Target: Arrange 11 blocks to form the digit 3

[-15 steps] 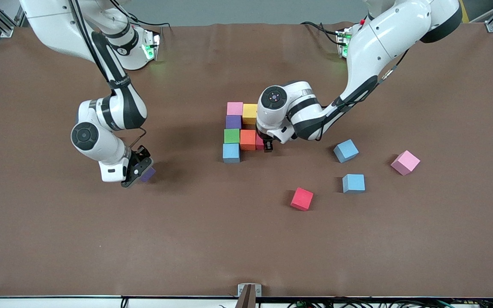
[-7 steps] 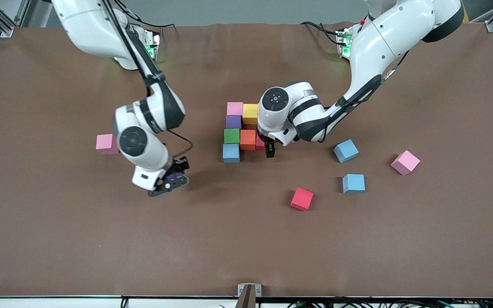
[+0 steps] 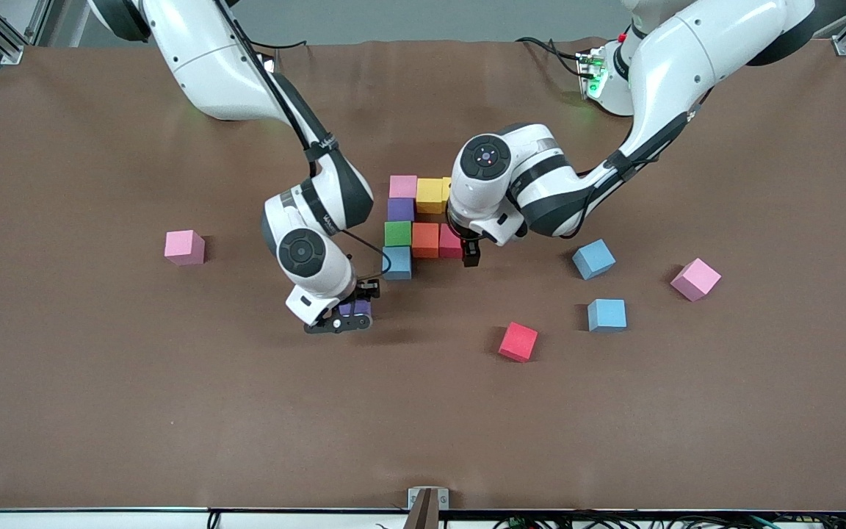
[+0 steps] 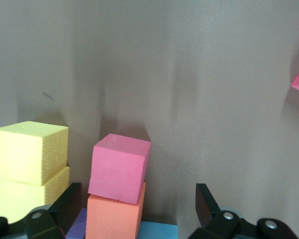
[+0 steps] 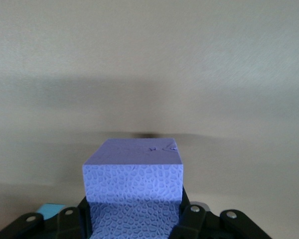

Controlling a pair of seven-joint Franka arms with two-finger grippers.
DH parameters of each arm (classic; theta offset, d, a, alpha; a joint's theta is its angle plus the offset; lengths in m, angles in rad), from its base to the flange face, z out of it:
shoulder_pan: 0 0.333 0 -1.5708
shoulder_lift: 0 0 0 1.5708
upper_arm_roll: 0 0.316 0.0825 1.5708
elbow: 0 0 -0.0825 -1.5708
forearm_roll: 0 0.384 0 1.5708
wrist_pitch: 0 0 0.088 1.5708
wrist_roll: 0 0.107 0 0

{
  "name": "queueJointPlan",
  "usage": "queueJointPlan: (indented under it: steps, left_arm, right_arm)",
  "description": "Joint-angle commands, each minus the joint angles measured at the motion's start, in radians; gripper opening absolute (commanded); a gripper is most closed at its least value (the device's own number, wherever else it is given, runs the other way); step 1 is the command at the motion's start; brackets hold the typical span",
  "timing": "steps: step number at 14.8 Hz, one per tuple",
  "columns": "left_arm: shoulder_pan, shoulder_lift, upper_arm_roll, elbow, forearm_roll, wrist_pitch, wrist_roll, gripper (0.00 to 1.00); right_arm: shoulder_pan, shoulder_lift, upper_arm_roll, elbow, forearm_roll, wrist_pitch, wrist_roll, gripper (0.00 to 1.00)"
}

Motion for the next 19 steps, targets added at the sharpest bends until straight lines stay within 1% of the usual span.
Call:
queueJointPlan:
  steps: [1,2,4,6,9,12,16,17,19]
  left_arm:
    - [0.089,-0.01,-0.075,-0.012,0.037,-0.053,-0.124,1.0]
    - [0.108,-0.012,-0.075,-0.007,0.037,-0.065,-0.074,1.0]
    - [0.137,0.001,-0.068,0.044,0.037,-0.078,0.043,1.0]
    - [0.149,0.018,-0.048,0.101,0.036,-0.078,0.217,1.0]
    - [0.135,0.04,0.018,0.179,0.016,-0.076,0.434,1.0]
    - [0.129,0.048,0.073,0.2,0.008,-0.075,0.662,0.99]
    - [0.128,0.079,0.11,0.244,0.007,-0.075,0.86,0.99]
    - [0.129,0.09,0.113,0.255,0.005,-0.075,0.941,0.99]
    - [0.128,0.102,0.128,0.256,-0.003,-0.059,1.042,0.99]
  right_arm:
    - [0.04,0.052,-0.008,0.063,0.019,-0.015,0.121,0.25]
    - [0.049,0.063,-0.008,0.075,0.019,-0.015,0.161,0.25]
    - [0.065,0.081,-0.008,0.088,0.019,-0.015,0.19,0.25]
    - [0.079,0.101,-0.008,0.092,0.044,-0.01,0.227,0.25]
    - [0.092,0.118,-0.008,0.111,0.062,-0.013,0.24,0.25]
    - [0.103,0.125,-0.008,0.111,0.082,-0.006,0.252,0.25]
    - [0.111,0.127,-0.008,0.111,0.093,-0.004,0.252,0.25]
    - [0.111,0.127,-0.007,0.111,0.094,-0.003,0.25,0.25]
    - [0.12,0.127,-0.007,0.111,0.093,-0.006,0.249,0.26]
